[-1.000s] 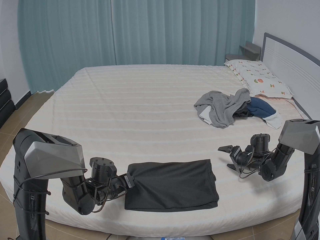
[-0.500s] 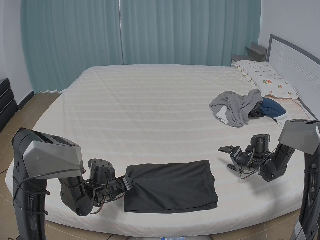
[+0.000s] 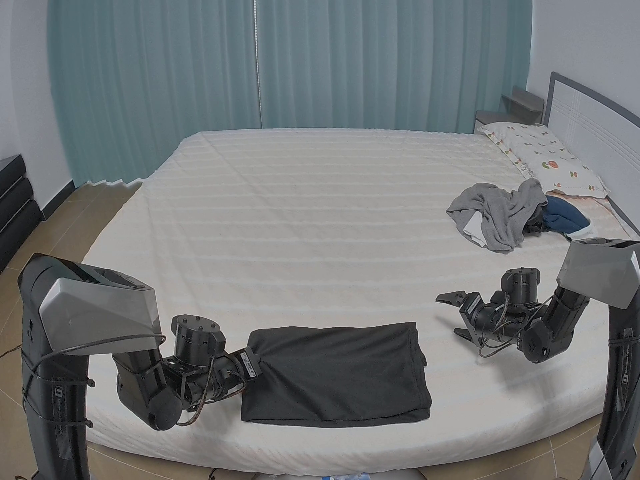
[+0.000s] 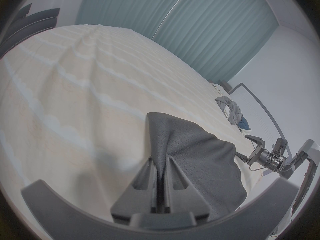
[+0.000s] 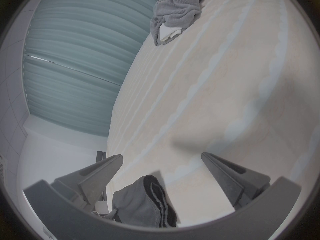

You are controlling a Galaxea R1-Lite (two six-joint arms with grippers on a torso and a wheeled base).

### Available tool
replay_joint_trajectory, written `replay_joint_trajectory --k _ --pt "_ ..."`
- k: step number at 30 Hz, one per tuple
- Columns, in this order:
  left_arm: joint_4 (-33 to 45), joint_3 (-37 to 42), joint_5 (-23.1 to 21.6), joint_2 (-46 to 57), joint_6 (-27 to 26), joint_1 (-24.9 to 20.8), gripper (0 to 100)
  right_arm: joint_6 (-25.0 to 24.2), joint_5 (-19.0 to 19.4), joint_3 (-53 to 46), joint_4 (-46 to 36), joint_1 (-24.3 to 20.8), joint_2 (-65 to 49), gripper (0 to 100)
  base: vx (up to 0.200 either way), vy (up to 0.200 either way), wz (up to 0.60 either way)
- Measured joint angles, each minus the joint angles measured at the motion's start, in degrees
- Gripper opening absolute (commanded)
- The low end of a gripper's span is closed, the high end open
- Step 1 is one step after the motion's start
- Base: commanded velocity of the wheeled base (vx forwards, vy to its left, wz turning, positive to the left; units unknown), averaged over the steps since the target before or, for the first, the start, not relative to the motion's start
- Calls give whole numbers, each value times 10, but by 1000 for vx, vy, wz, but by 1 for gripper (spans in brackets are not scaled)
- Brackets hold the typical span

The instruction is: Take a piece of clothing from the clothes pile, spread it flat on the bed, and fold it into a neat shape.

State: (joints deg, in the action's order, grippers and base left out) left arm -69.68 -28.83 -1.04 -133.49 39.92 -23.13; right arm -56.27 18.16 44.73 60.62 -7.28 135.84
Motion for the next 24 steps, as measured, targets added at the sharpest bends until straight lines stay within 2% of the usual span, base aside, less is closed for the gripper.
replay_joint_trajectory --k 21,24 --pt "1 11 1 5 0 -5 0 0 -1 -2 0 -1 0 100 0 200 0" --pt "1 13 1 6 0 -6 0 0 -1 -2 0 -1 0 100 0 0 0"
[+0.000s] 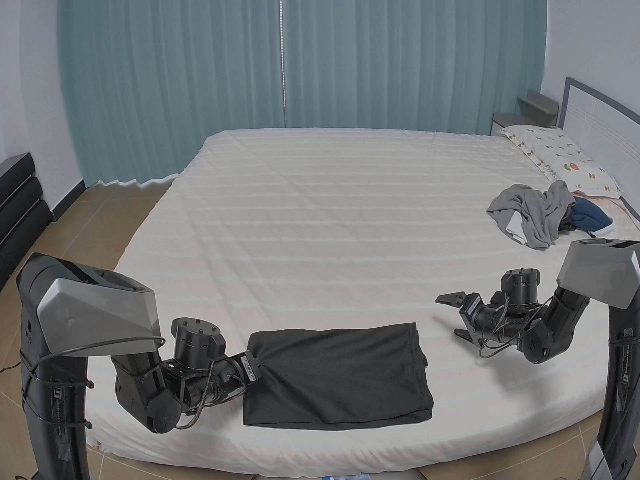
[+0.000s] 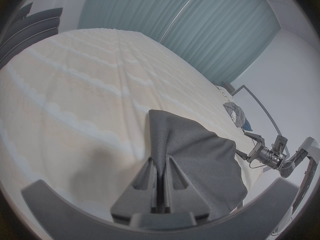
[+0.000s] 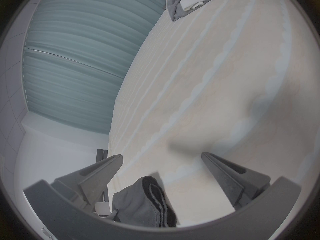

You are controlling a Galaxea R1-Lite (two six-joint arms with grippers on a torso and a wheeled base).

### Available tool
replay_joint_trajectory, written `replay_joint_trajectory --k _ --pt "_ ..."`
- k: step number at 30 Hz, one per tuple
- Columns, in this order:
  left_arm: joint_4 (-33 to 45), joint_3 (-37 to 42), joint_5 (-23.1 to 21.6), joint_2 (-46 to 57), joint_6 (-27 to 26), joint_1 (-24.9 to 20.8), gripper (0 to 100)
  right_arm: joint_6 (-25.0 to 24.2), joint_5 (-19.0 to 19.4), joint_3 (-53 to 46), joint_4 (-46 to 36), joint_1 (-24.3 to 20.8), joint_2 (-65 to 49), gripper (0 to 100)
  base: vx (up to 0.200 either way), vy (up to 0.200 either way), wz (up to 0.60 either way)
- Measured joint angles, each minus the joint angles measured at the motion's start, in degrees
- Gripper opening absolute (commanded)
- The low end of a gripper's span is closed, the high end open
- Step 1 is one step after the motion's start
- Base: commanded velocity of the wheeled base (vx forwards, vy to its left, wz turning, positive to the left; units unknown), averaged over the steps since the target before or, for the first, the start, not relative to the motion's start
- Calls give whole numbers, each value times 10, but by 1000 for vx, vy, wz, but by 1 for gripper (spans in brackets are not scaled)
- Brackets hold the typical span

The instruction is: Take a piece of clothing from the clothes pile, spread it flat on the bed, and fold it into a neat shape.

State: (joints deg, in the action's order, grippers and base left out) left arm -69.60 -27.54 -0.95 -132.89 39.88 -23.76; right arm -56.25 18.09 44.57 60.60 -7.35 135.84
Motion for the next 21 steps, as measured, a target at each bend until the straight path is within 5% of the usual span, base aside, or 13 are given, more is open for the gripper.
replay_joint_trajectory --k 16,17,21 --pt "-1 15 0 2 1 -23 0 1 0 0 0 0 0 100 0 0 0" --pt "-1 16 0 2 1 -24 100 1 0 0 0 0 0 100 0 0 0" --pt "-1 17 0 2 1 -25 100 1 0 0 0 0 0 100 0 0 0"
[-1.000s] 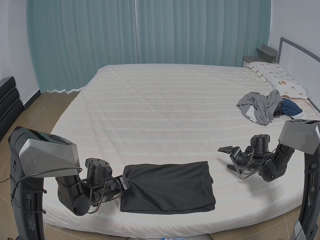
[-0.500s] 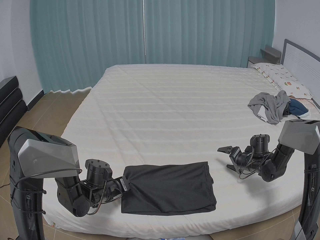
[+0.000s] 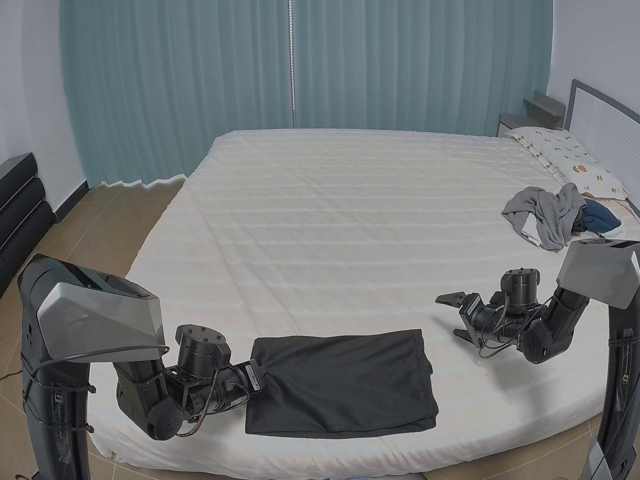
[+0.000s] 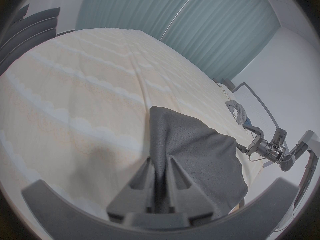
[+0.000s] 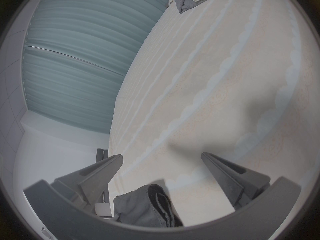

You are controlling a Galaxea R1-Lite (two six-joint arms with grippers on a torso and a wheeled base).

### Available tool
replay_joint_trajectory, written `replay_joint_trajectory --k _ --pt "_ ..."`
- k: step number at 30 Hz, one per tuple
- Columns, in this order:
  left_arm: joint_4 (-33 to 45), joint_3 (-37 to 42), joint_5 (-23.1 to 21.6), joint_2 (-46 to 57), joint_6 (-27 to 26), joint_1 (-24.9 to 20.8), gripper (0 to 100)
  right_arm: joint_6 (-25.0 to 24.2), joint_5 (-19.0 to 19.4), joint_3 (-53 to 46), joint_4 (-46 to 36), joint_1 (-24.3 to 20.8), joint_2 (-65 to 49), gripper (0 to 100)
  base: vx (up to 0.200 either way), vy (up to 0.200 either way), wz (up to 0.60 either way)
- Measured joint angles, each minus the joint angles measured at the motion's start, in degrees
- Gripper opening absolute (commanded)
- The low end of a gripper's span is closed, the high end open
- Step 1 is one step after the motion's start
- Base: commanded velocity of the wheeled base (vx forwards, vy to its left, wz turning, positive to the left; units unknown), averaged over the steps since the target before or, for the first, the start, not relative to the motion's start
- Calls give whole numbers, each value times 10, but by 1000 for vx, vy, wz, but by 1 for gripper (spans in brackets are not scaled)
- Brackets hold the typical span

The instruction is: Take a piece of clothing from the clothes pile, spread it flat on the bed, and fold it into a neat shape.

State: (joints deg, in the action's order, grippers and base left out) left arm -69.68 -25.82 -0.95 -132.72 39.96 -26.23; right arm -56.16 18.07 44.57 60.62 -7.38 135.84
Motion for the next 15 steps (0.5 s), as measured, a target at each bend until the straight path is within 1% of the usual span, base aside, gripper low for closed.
replay_joint_trajectory --k 7,12,15 --pt "-1 3 1 0 0 0 100 -1 0 -1 0 0 0 100 0 0 0" --pt "-3 -1 2 1 2 10 100 -1 1 -10 0 -1 -4 100 0 0 0" --pt "-5 -5 1 8 26 26 100 0 -1 -12 0 -1 -6 100 0 0 0"
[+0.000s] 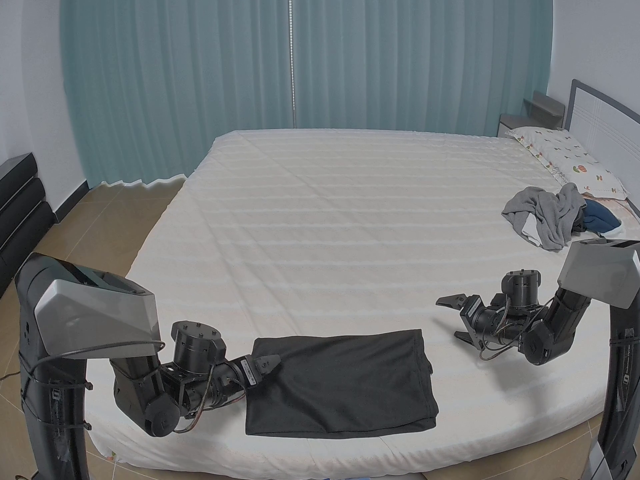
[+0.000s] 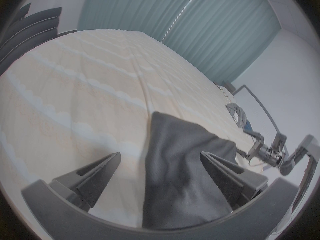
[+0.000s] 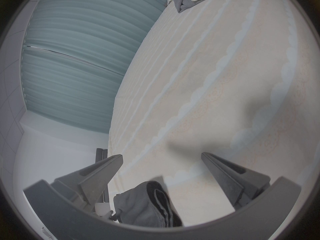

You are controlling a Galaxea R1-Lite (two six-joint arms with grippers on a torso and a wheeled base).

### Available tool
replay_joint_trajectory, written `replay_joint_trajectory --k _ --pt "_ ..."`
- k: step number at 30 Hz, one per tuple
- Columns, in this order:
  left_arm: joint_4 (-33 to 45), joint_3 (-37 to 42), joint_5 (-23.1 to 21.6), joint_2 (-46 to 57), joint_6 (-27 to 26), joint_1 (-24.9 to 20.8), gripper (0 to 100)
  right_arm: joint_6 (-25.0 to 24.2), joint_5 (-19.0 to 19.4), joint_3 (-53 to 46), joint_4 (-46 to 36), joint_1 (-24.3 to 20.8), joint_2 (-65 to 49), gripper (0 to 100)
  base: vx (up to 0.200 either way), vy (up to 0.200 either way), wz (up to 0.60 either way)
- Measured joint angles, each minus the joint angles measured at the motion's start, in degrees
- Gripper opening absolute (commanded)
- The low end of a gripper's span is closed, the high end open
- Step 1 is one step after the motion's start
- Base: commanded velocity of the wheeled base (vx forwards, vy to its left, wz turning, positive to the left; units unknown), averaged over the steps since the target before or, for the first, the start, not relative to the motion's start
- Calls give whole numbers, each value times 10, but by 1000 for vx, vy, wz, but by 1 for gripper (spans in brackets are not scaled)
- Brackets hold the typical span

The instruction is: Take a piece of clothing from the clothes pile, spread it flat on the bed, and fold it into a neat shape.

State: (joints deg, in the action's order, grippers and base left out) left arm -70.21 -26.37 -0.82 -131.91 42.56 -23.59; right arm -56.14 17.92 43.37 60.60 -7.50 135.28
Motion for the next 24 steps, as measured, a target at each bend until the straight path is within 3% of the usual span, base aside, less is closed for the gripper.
replay_joint_trajectory --k 5,15,19,24 --pt "0 -14 0 17 26 31 100 3 -5 -1 -8 -8 -4 100 0 0 0" --pt "2 -12 24 89 -33 73 100 27 -23 -53 -86 -13 -110 100 0 0 0" --pt "3 4 48 139 -65 78 100 56 -60 -93 -98 -10 -182 100 0 0 0" --pt "6 40 63 236 -98 80 100 135 -118 -151 -103 -15 -277 100 0 0 0"
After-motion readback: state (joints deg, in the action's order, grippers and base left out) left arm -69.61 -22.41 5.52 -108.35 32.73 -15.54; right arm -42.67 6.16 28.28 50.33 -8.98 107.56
